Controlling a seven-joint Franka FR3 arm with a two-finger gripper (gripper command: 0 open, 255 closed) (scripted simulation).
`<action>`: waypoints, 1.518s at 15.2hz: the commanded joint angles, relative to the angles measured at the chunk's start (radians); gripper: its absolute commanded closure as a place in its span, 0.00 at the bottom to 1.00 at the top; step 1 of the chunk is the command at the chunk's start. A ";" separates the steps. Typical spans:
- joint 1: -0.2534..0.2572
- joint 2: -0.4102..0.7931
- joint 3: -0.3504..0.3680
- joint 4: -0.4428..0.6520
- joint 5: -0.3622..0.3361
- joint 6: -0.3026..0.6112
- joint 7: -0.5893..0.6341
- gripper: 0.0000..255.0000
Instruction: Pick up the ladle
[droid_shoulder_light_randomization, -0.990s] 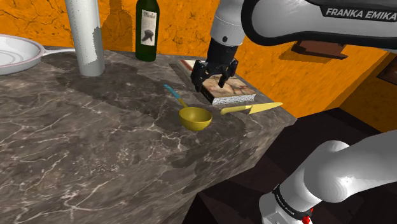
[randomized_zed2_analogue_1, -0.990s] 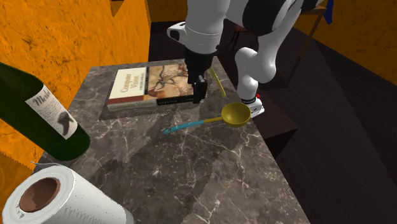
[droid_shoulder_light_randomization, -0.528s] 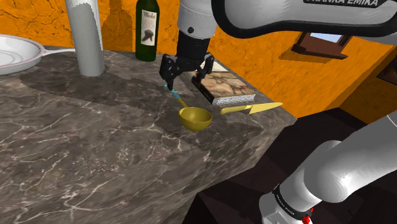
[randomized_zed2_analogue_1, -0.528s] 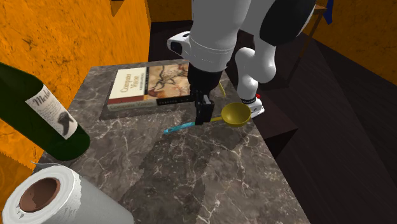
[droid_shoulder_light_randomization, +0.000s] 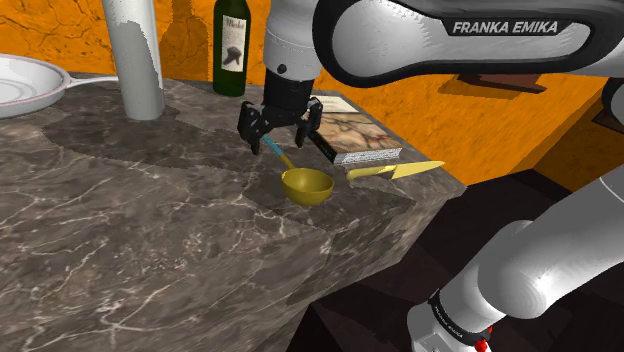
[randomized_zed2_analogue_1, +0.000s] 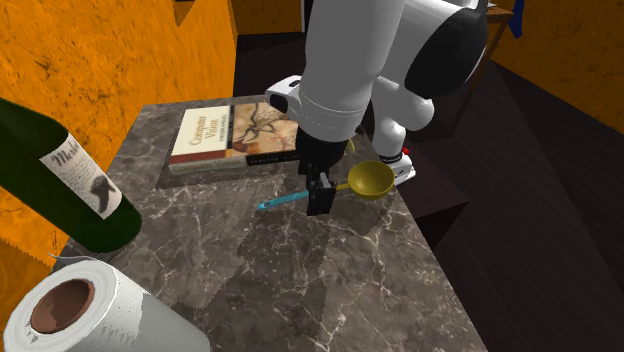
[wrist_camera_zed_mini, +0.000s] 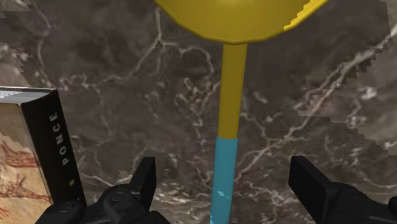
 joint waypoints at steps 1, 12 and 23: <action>0.001 0.002 0.002 -0.021 -0.002 0.023 0.005 0.00; 0.001 0.002 0.002 -0.021 -0.002 0.023 0.005 1.00; -0.003 0.009 -0.001 0.132 -0.003 -0.123 -0.014 1.00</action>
